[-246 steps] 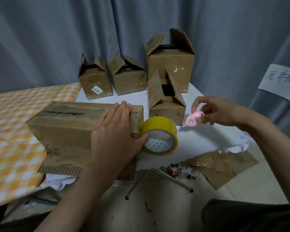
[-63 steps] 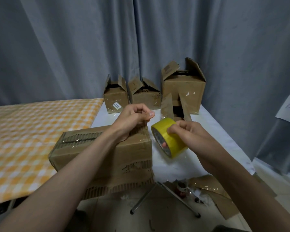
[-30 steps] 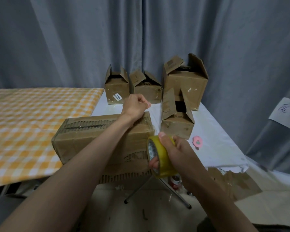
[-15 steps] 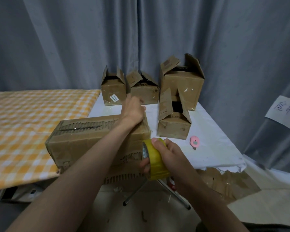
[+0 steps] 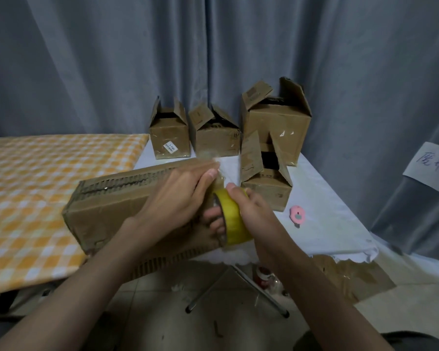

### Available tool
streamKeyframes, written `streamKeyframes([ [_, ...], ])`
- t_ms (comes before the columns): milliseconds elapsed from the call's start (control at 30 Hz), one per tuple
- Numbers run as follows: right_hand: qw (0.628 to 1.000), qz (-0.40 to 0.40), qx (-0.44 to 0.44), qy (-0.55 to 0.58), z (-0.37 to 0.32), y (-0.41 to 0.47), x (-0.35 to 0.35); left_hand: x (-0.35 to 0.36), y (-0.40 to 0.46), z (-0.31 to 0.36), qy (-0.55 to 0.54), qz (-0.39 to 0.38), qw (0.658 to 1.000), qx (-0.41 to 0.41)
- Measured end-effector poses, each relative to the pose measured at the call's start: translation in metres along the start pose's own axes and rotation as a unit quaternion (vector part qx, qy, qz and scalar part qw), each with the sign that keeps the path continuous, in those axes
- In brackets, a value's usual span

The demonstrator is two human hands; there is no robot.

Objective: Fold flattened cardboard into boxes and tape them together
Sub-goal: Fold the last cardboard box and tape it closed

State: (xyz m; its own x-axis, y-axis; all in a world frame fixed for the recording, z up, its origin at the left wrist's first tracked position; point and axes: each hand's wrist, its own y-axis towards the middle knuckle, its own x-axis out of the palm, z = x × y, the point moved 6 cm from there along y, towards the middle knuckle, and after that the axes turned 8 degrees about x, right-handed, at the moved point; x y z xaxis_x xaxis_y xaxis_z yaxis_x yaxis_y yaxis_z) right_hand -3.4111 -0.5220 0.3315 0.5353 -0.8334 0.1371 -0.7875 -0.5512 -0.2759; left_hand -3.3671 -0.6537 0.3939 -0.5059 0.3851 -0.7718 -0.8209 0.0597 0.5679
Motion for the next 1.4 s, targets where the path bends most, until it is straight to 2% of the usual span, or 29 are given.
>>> streamKeyframes([
  [133, 0.998, 0.030, -0.002, -0.055, -0.019, 0.017, -0.006, 0.016, 0.017, -0.013, 0.064, -0.038, 0.997, 0.024],
  [367, 0.992, 0.069, -0.013, -0.107, -0.008, 0.028, -0.029, 0.034, 0.012, -0.030, 0.116, -0.027, 0.991, 0.054],
  [600, 0.985, 0.089, 0.004, -0.146, 0.017, 0.034, -0.039, 0.031, 0.011, -0.029, 0.139, -0.023, 0.989, 0.039],
  [767, 0.990, 0.028, 0.013, -0.139, 0.020, 0.038, -0.041, 0.041, 0.015, -0.012, 0.122, -0.024, 0.992, -0.016],
  [867, 0.986, 0.074, 0.038, -0.143, 0.013, 0.035, -0.060, 0.045, 0.014, -0.006, 0.127, -0.022, 0.992, -0.010],
  [967, 0.954, 0.127, -0.026, -0.272, -0.011, 0.026, -0.101, 0.046, 0.014, -0.009, 0.117, -0.043, 0.992, -0.007],
  [1067, 0.837, 0.229, -0.020, -0.496, -0.024, 0.016, -0.146, 0.047, 0.014, -0.010, 0.109, -0.054, 0.992, -0.010],
  [1100, 0.808, 0.254, -0.007, -0.531, -0.023, 0.017, -0.158, 0.047, 0.013, -0.010, 0.110, -0.054, 0.992, -0.010],
  [1133, 0.795, 0.267, 0.013, -0.544, -0.019, 0.021, -0.166, 0.047, 0.013, -0.009, 0.110, -0.053, 0.992, -0.010],
  [1233, 0.787, 0.240, 0.077, -0.563, 0.002, 0.039, -0.170, 0.045, 0.011, -0.008, 0.108, -0.054, 0.993, -0.015],
  [1400, 0.804, 0.247, 0.050, -0.539, 0.004, 0.050, -0.170, 0.043, 0.006, -0.004, 0.105, -0.053, 0.993, -0.010],
])
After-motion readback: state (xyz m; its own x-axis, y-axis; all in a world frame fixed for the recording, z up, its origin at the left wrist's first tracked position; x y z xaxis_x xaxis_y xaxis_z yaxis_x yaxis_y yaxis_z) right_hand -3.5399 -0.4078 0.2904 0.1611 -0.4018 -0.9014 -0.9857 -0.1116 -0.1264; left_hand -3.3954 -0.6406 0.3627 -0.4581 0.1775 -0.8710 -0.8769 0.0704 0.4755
